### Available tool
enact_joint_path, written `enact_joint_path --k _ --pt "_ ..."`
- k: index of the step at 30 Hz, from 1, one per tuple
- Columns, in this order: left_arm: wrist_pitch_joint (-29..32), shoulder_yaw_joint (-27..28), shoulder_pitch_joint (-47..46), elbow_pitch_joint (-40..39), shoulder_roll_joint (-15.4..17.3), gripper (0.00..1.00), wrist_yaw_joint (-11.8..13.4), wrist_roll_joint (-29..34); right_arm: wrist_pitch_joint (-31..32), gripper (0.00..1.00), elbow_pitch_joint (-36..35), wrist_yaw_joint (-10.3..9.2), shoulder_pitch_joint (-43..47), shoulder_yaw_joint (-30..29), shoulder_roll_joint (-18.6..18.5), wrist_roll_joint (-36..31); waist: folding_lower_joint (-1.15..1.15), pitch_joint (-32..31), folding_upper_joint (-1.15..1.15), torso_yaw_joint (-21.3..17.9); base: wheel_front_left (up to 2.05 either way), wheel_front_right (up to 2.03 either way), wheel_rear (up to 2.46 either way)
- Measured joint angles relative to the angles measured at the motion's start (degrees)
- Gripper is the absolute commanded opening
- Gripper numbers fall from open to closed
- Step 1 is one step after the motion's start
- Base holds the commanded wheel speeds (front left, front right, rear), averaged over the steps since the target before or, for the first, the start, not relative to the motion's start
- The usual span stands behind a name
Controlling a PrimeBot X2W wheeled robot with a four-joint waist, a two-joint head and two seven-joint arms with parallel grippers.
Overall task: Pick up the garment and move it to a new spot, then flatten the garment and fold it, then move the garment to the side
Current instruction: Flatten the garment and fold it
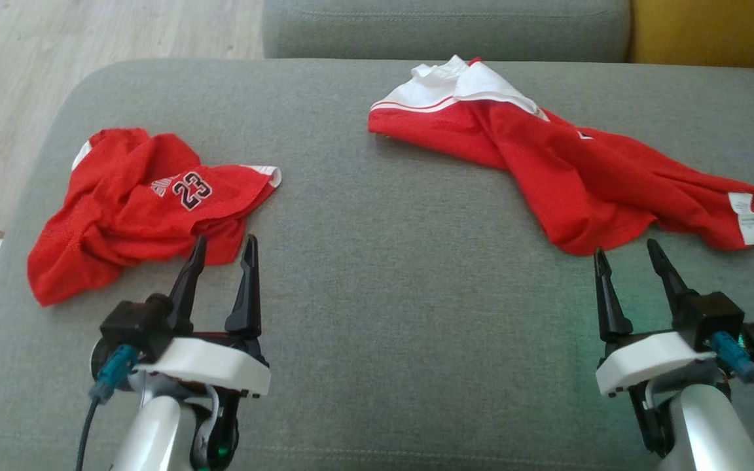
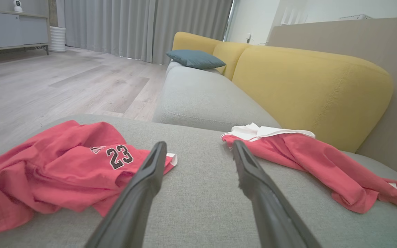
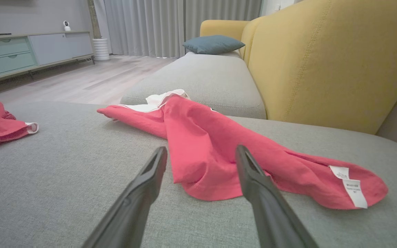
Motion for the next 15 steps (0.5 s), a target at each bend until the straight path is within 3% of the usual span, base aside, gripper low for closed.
enact_joint_path --k 7,15 --pt "0.0 -0.6 -0.1 0.0 0.0 1.00 0.0 0.0 2.7 1.00 2.0 0.00 -1.1 -0.1 0.0 -1.5 0.00 1.7 0.00 1.7 0.00 0.00 0.00" --pt "0.0 -1.7 -1.8 0.1 0.0 1.00 -0.1 -0.1 4.0 1.00 11.1 0.00 -9.8 -3.3 0.0 -6.2 0.00 5.0 0.00 5.0 0.00 0.00 0.00"
